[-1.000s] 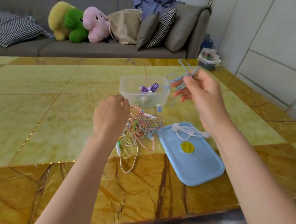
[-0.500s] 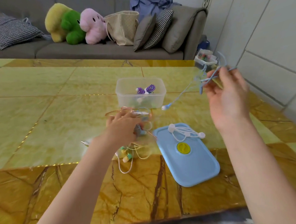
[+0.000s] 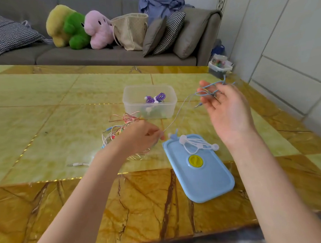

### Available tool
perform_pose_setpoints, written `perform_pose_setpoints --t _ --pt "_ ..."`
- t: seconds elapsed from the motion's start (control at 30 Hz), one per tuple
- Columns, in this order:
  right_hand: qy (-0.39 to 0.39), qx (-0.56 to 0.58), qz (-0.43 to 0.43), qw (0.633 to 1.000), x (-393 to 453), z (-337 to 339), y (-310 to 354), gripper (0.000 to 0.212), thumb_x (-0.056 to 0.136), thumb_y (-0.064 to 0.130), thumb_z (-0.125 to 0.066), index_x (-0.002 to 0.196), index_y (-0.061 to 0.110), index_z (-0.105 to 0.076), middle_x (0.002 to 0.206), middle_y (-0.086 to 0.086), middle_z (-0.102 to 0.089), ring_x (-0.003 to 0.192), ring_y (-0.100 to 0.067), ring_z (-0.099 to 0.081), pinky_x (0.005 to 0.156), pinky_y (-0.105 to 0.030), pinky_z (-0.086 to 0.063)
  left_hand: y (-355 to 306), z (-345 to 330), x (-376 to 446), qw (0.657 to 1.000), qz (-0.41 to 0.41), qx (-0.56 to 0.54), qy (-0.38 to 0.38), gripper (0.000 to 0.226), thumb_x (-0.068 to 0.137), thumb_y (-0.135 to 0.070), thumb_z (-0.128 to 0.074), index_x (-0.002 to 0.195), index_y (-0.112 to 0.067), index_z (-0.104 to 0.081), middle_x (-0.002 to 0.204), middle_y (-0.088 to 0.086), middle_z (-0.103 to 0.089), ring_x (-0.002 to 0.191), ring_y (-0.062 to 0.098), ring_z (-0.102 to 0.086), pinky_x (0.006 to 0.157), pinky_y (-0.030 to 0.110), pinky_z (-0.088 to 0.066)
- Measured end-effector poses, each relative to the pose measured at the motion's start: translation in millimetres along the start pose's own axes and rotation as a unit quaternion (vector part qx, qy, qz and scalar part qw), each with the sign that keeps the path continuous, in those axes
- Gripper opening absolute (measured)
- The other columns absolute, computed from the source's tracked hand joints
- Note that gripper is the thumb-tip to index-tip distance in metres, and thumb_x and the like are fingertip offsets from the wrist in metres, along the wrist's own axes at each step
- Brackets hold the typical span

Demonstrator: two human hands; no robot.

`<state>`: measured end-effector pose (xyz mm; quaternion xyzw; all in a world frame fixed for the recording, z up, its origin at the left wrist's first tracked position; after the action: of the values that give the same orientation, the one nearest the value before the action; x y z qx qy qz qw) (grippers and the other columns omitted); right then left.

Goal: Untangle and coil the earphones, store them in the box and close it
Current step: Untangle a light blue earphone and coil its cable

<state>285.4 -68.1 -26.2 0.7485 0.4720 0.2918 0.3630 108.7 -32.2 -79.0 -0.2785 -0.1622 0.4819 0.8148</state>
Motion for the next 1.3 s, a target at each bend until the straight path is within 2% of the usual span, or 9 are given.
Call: perform_pose_setpoints --t 0.17,0.3,0.4,0.57,0.7,0.77,0.93,1.13,1.3 --pt "-0.027 -0.099 0.060 0.993 2.4 -0.4 -6.7 0.017 0.090 0.001 -0.053 0.079 0.013 -0.048 0.087 -0.004 -0.060 0.082 -0.011 -0.059 0.079 -0.021 -0.048 6.1 5.5 -6.3 0.996 0.006 -0.094 0.006 0.057 0.097 -0.047 -0.032 0.055 -0.030 -0.068 0.096 0.007 -0.060 0.092 0.017 -0.058 0.085 0.025 -0.041" --pt "-0.058 -0.198 0.117 0.971 5.4 4.8 -3.1 0.012 0.092 0.011 -0.055 0.082 0.017 -0.051 0.082 0.000 -0.053 0.079 -0.009 -0.049 0.074 -0.020 -0.042 7.4 30.1 -9.0 0.988 -0.031 -0.058 -0.141 0.045 0.096 -0.031 -0.044 0.053 -0.023 -0.056 0.086 0.000 -0.049 0.067 0.007 -0.048 0.061 0.018 -0.034" --pt "0.059 -0.253 0.092 0.961 -1.5 -14.2 -13.4 0.011 0.091 0.003 -0.052 0.089 0.012 -0.058 0.091 -0.002 -0.065 0.074 -0.011 -0.055 0.065 -0.020 -0.045 -2.1 40.2 -12.9 0.975 -0.086 -0.049 -0.201 0.041 0.098 -0.027 -0.044 0.057 -0.023 -0.052 0.079 -0.003 -0.046 0.055 0.003 -0.044 0.055 0.011 -0.031" --pt "0.227 -0.370 -0.037 0.900 -22.6 -39.8 -39.1 0.008 0.092 0.017 -0.056 0.088 0.016 -0.062 0.077 -0.003 -0.064 0.060 -0.012 -0.048 0.050 -0.019 -0.039 -32.9 31.3 -14.4 0.969 -0.179 0.012 -0.172 0.031 0.090 -0.031 -0.040 0.059 -0.029 -0.039 0.052 -0.015 -0.043 0.050 0.005 -0.044 0.052 0.014 -0.032" --pt "0.236 -0.525 -0.073 0.814 -23.0 -34.0 -38.3 0.039 0.092 0.038 -0.055 0.083 0.001 -0.064 0.065 -0.006 -0.059 0.053 -0.015 -0.043 0.045 -0.020 -0.030 -23.1 28.7 -8.9 0.973 -0.148 0.055 -0.166 0.033 0.095 -0.023 -0.051 0.062 -0.018 -0.055 0.053 -0.014 -0.049 0.046 0.005 -0.041 0.051 0.022 -0.030" --pt "0.220 -0.503 -0.084 0.832 -22.0 -30.5 -31.7 0.037 0.092 0.034 -0.054 0.069 0.005 -0.058 0.046 0.008 -0.048 0.040 -0.006 -0.037 0.041 -0.016 -0.022 -17.8 27.5 -8.6 0.977 -0.133 0.057 -0.156 0.033 0.094 -0.025 -0.052 0.068 -0.010 -0.064 0.059 -0.004 -0.060 0.046 0.003 -0.044 0.052 0.018 -0.033" --pt "0.137 -0.137 -0.182 0.964 -15.7 -27.1 -19.7 0.031 0.095 0.032 -0.046 0.071 0.015 -0.051 0.040 0.009 -0.025 0.035 -0.004 -0.018 0.035 -0.016 -0.012 -18.9 19.1 -10.2 0.988 -0.091 0.033 -0.123 0.033 0.097 -0.027 -0.045 0.071 -0.017 -0.062 0.058 -0.005 -0.053 0.054 0.013 -0.049 0.054 0.007 -0.034" --pt "0.214 -0.486 -0.080 0.843 -29.4 -36.9 -30.7 0.034 0.077 0.042 -0.071 0.085 0.010 -0.067 0.049 0.014 -0.040 0.040 -0.003 -0.033 0.036 -0.011 -0.023 -27.6 22.5 -9.8 0.978 -0.063 0.118 -0.160 0.019 0.092 -0.014 -0.045 0.078 -0.012 -0.059 0.078 0.012 -0.065 0.079 0.034 -0.057 0.061 0.032 -0.028" --pt "0.191 -0.513 -0.058 0.835 -18.9 -26.1 -39.3 0.027 0.082 0.025 -0.070 0.086 -0.001 -0.066 0.045 0.011 -0.037 0.035 -0.003 -0.031 0.037 -0.013 -0.022 -35.3 12.0 -7.0 0.980 -0.070 0.160 -0.098 0.013 0.094 -0.014 -0.042 0.097 -0.005 -0.052 0.094 0.015 -0.060 0.091 0.034 -0.052 0.066 0.032 -0.028"
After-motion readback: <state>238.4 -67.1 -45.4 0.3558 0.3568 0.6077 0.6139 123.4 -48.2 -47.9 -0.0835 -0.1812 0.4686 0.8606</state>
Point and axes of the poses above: each hand's wrist, its own x-axis towards the middle knuckle, its own z-axis out of the back of the hand, y = z × x, the point moved 5 cm from there along x, towards the middle knuckle
